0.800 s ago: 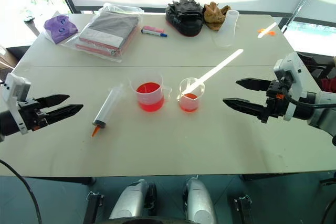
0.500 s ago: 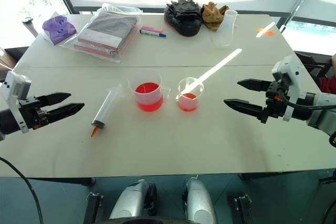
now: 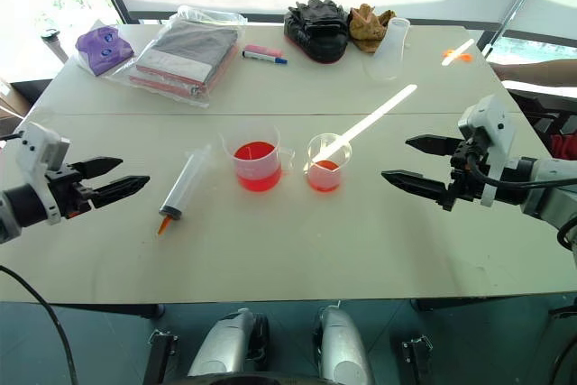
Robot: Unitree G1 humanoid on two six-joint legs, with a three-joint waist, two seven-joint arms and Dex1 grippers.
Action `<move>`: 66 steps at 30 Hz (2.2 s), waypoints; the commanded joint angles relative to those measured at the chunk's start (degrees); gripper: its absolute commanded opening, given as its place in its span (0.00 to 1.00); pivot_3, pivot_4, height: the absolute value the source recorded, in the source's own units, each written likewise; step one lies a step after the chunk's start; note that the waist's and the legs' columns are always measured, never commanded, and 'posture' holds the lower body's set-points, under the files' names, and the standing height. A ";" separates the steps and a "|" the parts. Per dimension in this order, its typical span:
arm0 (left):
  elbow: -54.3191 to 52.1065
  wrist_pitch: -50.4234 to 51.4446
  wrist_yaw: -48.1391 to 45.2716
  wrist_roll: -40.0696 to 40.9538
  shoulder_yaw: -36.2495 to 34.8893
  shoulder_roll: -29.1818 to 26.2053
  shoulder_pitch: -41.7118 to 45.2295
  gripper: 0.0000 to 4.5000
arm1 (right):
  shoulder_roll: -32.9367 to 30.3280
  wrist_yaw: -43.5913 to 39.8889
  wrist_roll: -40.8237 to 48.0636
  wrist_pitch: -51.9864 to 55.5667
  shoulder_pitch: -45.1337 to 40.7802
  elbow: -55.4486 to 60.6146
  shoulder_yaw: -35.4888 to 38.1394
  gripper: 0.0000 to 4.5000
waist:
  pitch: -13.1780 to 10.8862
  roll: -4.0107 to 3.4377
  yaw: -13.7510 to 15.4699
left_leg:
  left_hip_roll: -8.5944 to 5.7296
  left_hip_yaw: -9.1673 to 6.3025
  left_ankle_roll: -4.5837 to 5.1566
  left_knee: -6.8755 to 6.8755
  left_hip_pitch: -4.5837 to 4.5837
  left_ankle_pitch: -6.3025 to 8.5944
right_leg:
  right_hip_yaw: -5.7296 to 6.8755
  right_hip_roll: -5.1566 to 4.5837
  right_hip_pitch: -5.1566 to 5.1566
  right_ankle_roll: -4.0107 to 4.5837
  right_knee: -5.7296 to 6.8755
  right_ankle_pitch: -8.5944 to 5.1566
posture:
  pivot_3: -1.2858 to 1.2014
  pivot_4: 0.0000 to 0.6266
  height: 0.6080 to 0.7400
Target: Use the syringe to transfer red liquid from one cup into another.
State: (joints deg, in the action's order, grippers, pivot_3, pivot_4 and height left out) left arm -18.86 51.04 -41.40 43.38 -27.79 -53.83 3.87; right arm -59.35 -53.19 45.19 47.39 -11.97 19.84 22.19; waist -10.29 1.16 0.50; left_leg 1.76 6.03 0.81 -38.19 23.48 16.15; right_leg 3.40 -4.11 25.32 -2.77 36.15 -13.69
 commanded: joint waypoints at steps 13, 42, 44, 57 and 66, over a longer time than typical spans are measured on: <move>8.94 21.51 1.14 1.73 14.74 -9.45 24.50 0.94 | -3.06 -3.87 12.53 5.09 -15.48 10.34 -4.51 1.00 | -0.01 0.02 0.05 | 0.09 -0.02 -0.08 -0.17 -0.10 -0.07 | -0.04 0.45 -0.08 -0.25 0.18 0.12 | 0.52 0.24 1.00; 63.15 18.85 -18.07 -30.32 63.42 15.31 69.15 0.94 | 0.58 0.71 4.64 -1.38 -15.06 19.05 -14.19 1.00 | 0.00 0.23 0.07 | 0.08 0.05 0.30 -1.04 0.35 0.14 | -0.10 0.51 0.05 -0.65 0.40 0.24 | 0.52 0.24 1.00; 65.06 18.02 -18.76 -32.48 64.08 16.57 69.01 0.94 | 0.62 1.47 4.88 -1.26 -14.60 19.18 -13.85 1.00 | 0.00 0.23 0.17 | 0.08 0.05 0.30 -1.04 0.35 0.14 | -0.10 0.51 0.07 -0.65 0.47 0.24 | 0.52 0.24 1.00; 66.99 16.88 -22.21 -40.00 62.73 19.16 66.85 0.50 | 0.70 4.02 4.29 -1.38 -14.34 18.22 -13.56 1.00 | 0.02 0.22 0.15 | 0.07 0.00 0.30 -1.14 0.18 0.14 | -0.16 0.42 0.06 -0.62 0.88 0.22 | 0.52 0.24 1.00; 67.78 17.17 -18.71 -39.91 53.95 17.62 71.71 0.36 | 0.96 5.29 4.43 -0.64 -14.08 16.87 -12.93 1.00 | 0.00 0.26 0.12 | 0.07 -0.01 0.30 -1.14 0.19 0.14 | -0.16 0.42 0.07 -0.62 0.89 0.23 | 0.52 0.24 1.00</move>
State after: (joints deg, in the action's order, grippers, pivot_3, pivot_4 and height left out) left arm 48.85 68.53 -61.11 3.82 29.79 -34.77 71.86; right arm -58.49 -48.43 49.28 46.96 -25.71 36.78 7.28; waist -10.30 1.41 0.62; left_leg 1.84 6.01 1.11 -39.34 23.68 16.28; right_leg 3.24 -3.68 25.41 -3.40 37.04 -13.47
